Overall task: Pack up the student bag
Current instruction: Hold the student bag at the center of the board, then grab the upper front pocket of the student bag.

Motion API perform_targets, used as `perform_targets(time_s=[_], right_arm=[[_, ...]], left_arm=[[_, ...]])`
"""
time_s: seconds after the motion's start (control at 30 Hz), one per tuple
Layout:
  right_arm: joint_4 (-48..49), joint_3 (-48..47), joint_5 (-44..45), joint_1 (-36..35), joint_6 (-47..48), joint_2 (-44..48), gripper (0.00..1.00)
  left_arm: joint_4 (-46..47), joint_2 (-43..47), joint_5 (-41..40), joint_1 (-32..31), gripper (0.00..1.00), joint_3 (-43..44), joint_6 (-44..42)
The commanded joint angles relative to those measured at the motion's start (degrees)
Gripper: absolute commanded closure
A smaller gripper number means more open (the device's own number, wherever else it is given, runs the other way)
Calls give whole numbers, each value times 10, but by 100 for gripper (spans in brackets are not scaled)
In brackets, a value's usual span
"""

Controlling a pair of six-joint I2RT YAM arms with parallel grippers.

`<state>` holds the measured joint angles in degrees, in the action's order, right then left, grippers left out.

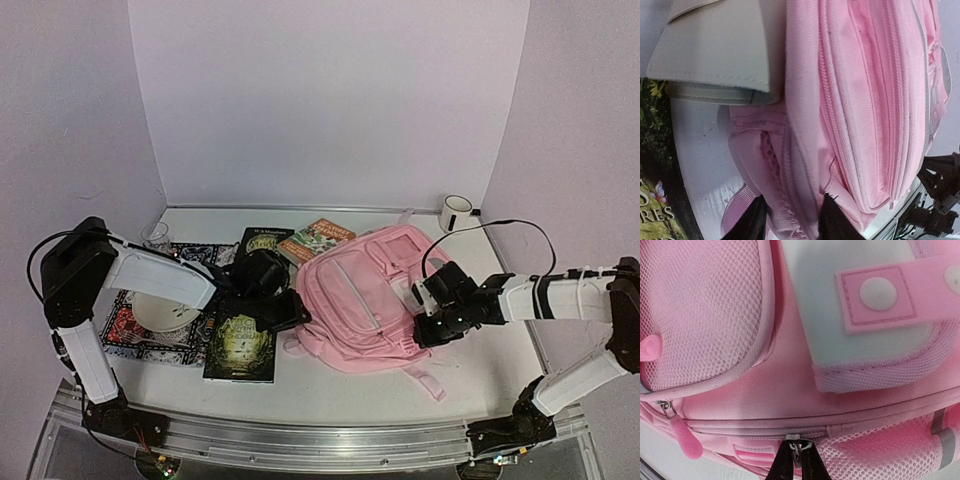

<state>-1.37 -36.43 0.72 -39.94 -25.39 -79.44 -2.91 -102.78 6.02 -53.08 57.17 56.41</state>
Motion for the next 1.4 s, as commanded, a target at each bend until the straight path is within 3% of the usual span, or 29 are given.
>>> perform_targets(time_s=[0.0, 0.07, 0.1, 0.43, 0.6, 0.87, 1.1, 1.37], right_arm=[[-61, -41, -36, -18, 5, 17, 100], [-84, -52, -33, -30, 8, 15, 100], [-95, -57, -30, -36, 9, 15, 100], [-176, -141, -59, -99, 28, 4, 100], [-231, -160, -19, -95, 71, 10, 100], [-274, -194, -21, -87, 92, 0, 100], [-274, -234, -65, -89, 81, -42, 100], [-241, -294, -123, -121, 62, -113, 100]], left_arm=[[118, -6, 38, -20, 81, -10, 61], [126, -8, 25, -24, 98, -7, 76], [128, -6, 15, -25, 100, -7, 85], [155, 24, -75, -26, 100, -12, 129], [147, 43, -139, -24, 100, -12, 76], [49, 64, -246, -23, 100, 12, 10], [48, 80, -241, -24, 100, 8, 32], [118, 79, -217, -49, 100, 8, 77]])
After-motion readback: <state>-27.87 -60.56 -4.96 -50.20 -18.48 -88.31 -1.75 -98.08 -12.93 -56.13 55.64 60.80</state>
